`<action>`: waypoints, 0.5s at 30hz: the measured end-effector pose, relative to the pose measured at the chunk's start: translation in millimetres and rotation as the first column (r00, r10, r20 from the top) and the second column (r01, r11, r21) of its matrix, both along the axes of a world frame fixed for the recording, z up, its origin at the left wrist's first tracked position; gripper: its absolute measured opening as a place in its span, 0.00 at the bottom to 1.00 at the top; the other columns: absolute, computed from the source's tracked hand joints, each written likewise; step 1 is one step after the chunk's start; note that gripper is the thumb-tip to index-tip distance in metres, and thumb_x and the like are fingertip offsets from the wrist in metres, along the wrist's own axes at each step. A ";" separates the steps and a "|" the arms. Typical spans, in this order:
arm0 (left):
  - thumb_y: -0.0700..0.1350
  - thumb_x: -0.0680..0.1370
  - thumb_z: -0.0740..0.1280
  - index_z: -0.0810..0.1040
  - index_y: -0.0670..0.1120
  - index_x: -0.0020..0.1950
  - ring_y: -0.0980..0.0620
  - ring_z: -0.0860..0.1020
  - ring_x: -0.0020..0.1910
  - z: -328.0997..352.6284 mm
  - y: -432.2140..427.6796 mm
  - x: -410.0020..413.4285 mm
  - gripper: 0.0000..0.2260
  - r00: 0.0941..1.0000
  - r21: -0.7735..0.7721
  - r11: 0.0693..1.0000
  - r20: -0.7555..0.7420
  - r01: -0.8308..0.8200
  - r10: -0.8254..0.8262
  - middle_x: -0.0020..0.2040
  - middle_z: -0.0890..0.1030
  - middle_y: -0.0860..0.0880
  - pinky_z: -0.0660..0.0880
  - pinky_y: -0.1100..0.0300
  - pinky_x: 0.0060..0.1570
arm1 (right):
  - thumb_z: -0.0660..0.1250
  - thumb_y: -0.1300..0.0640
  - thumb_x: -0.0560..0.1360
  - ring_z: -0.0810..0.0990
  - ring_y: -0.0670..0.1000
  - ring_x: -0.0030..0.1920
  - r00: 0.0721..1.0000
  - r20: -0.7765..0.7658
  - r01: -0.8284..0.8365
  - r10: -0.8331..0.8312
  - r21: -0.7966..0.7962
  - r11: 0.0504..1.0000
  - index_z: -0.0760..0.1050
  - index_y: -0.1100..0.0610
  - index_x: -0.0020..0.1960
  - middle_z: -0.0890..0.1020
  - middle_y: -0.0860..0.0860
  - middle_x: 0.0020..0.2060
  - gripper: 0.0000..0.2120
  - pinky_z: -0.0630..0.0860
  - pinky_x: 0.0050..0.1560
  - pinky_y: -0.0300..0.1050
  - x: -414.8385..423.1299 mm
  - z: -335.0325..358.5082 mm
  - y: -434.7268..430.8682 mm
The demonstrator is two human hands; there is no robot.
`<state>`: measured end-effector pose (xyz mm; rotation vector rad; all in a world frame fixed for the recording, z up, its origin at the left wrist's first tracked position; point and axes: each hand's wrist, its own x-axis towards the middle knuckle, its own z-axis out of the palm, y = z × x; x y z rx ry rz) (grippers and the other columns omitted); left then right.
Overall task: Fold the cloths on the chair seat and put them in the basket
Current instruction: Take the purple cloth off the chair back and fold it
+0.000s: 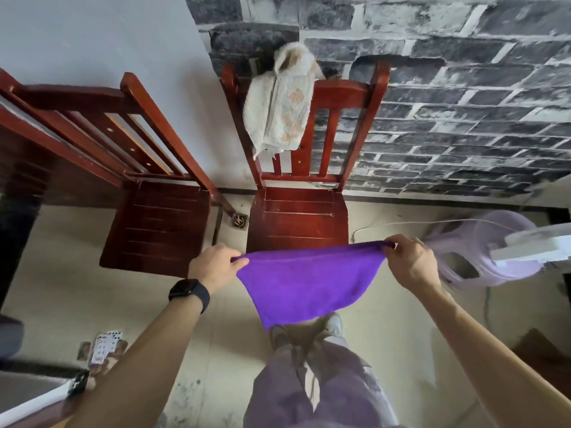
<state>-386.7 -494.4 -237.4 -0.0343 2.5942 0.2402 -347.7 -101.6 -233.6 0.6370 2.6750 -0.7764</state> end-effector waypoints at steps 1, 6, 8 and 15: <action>0.61 0.79 0.62 0.80 0.49 0.43 0.45 0.79 0.43 -10.1 5.2 -12.6 0.17 0.998 -0.032 0.999 -0.063 0.006 -0.008 0.40 0.80 0.50 0.68 0.59 0.35 | 0.68 0.52 0.76 0.80 0.62 0.50 0.999 0.012 0.041 -0.041 -0.009 0.999 0.82 0.48 0.56 0.82 0.54 0.44 0.09 0.74 0.50 0.48 -14.4 -10.9 0.2; 0.63 0.81 0.58 0.80 0.54 0.54 0.40 0.82 0.48 -81.9 32.1 -76.0 0.17 0.991 -0.153 0.987 -0.129 -0.048 0.028 0.49 0.84 0.45 0.68 0.58 0.38 | 0.63 0.49 0.73 0.85 0.55 0.39 0.949 0.094 0.313 -0.301 -0.155 0.937 0.78 0.45 0.50 0.85 0.47 0.34 0.08 0.82 0.48 0.51 -78.1 -91.4 -3.0; 0.62 0.81 0.58 0.80 0.53 0.57 0.38 0.81 0.51 -110.0 37.9 -99.4 0.17 0.987 -0.129 0.984 -0.123 -0.122 0.107 0.52 0.83 0.42 0.68 0.56 0.39 | 0.63 0.55 0.74 0.85 0.50 0.31 0.888 0.107 0.458 -0.448 -0.303 0.836 0.76 0.49 0.49 0.86 0.49 0.36 0.06 0.84 0.43 0.52 -97.6 -129.0 -7.8; 0.48 0.85 0.58 0.71 0.50 0.60 0.58 0.75 0.18 -178.8 64.8 -157.6 0.06 0.766 0.446 0.657 0.109 -0.608 0.634 0.47 0.83 0.43 0.68 0.66 0.17 | 0.61 0.66 0.80 0.84 0.49 0.30 0.765 0.165 0.538 -0.623 -0.696 0.476 0.69 0.52 0.52 0.82 0.51 0.39 0.09 0.77 0.32 0.42 -156.4 -204.3 -24.4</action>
